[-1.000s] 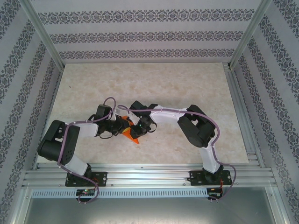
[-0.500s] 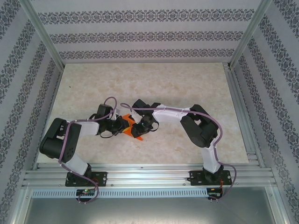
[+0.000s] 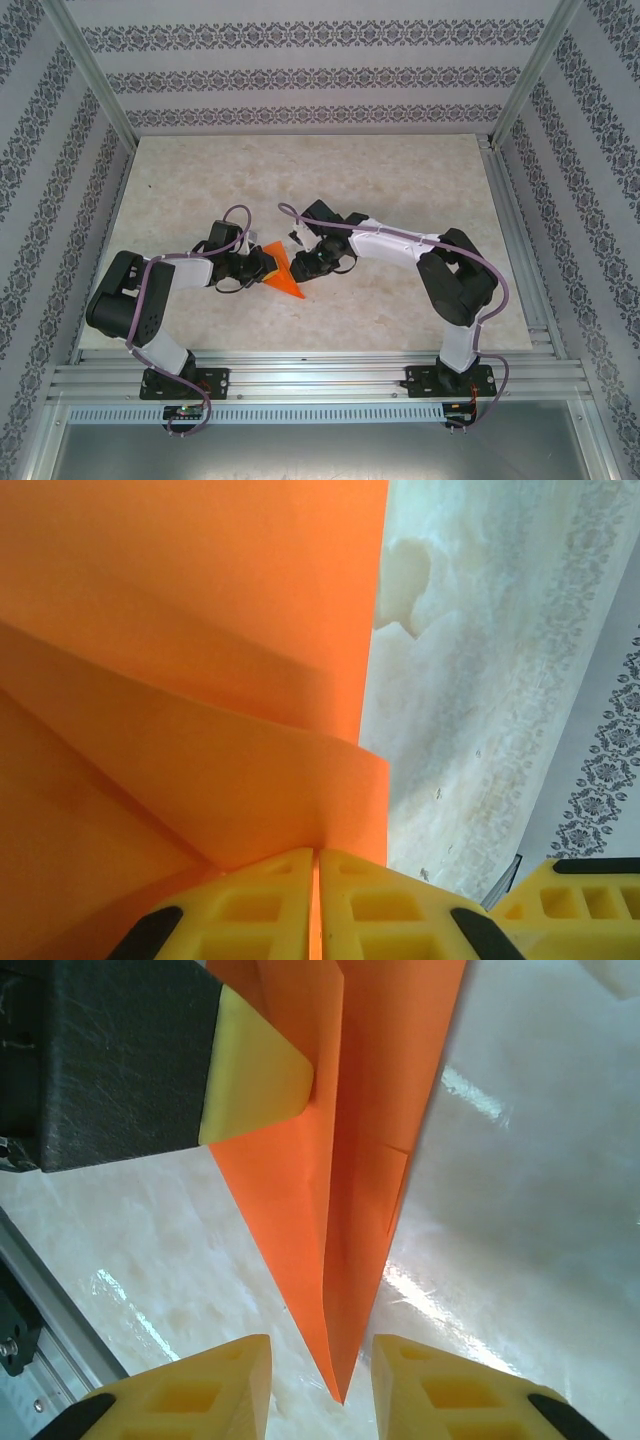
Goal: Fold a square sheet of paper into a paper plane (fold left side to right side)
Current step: Fourth fold the wing at the center of the table.
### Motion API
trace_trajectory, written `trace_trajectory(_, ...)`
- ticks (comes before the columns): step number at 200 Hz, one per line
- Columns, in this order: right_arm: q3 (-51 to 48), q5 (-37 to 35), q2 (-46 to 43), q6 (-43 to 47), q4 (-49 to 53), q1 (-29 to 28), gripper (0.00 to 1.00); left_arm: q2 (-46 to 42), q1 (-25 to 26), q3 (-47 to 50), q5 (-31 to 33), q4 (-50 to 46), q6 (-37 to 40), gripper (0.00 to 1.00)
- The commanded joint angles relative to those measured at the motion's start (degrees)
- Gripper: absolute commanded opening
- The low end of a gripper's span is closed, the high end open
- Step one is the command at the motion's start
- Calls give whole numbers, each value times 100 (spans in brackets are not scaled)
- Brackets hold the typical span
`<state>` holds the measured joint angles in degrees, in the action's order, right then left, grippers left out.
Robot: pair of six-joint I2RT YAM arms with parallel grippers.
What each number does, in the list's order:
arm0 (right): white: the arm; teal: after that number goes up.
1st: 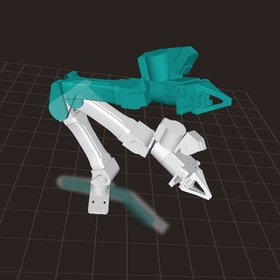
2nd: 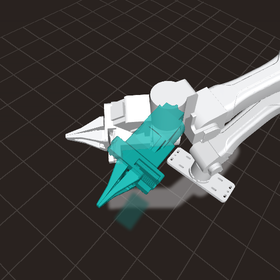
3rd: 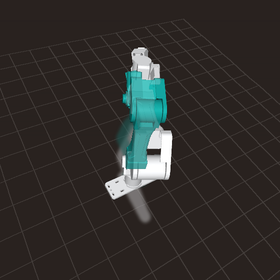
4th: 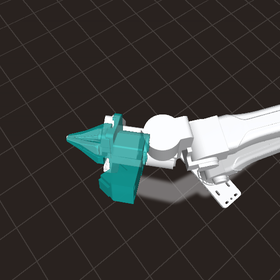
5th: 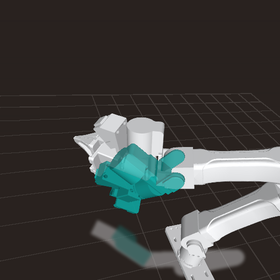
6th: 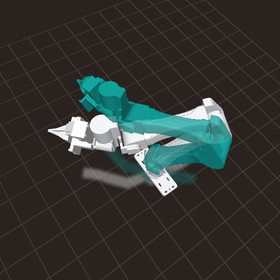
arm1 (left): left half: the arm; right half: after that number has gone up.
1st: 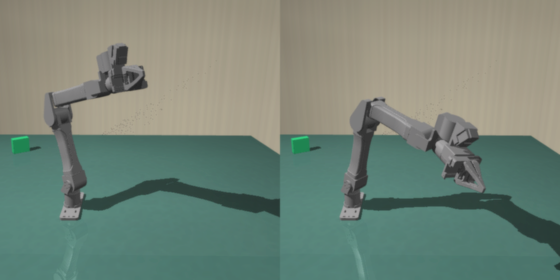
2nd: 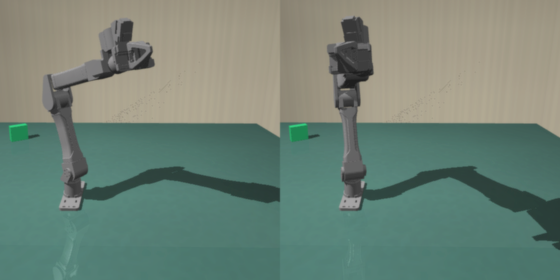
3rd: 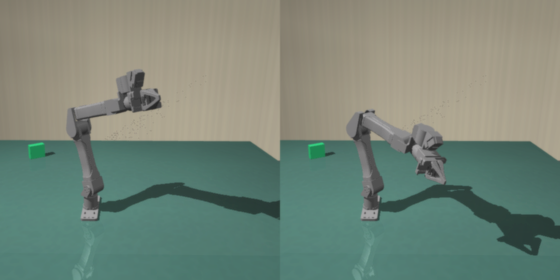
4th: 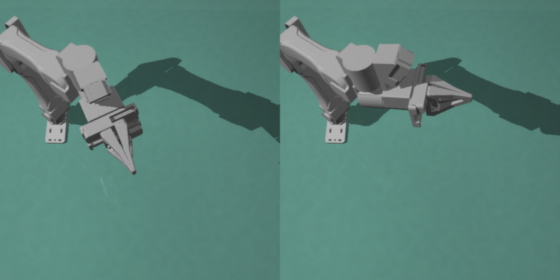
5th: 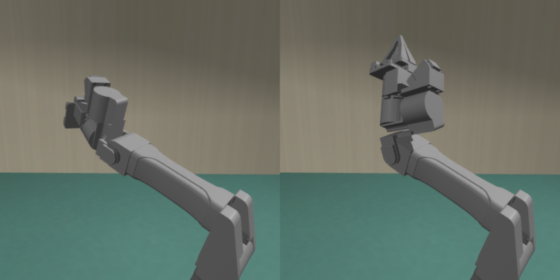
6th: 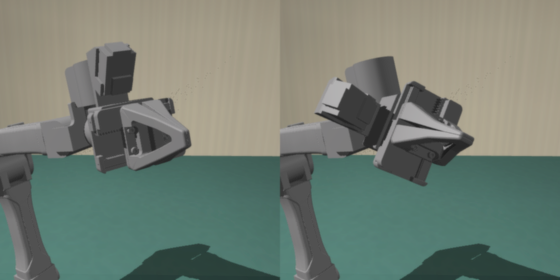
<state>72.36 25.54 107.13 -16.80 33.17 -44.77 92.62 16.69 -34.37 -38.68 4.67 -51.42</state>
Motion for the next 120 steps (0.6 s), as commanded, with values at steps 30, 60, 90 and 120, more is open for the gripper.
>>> trace_trajectory(30, -238, 177, 154, -139, -232, -184, 27, 84, 78, -115, 29, -143, 206, 9)
trace_trajectory(60, -266, 52, 266, -106, -145, -251, 25, 116, 74, -123, 31, -160, 235, 9)
trace_trajectory(90, -267, -46, 315, -44, -48, -337, 24, 116, 76, -126, 53, -218, 280, 9)
trace_trajectory(120, -275, -102, 374, -17, 5, -383, 24, 103, 74, -97, 75, -213, 280, 9)
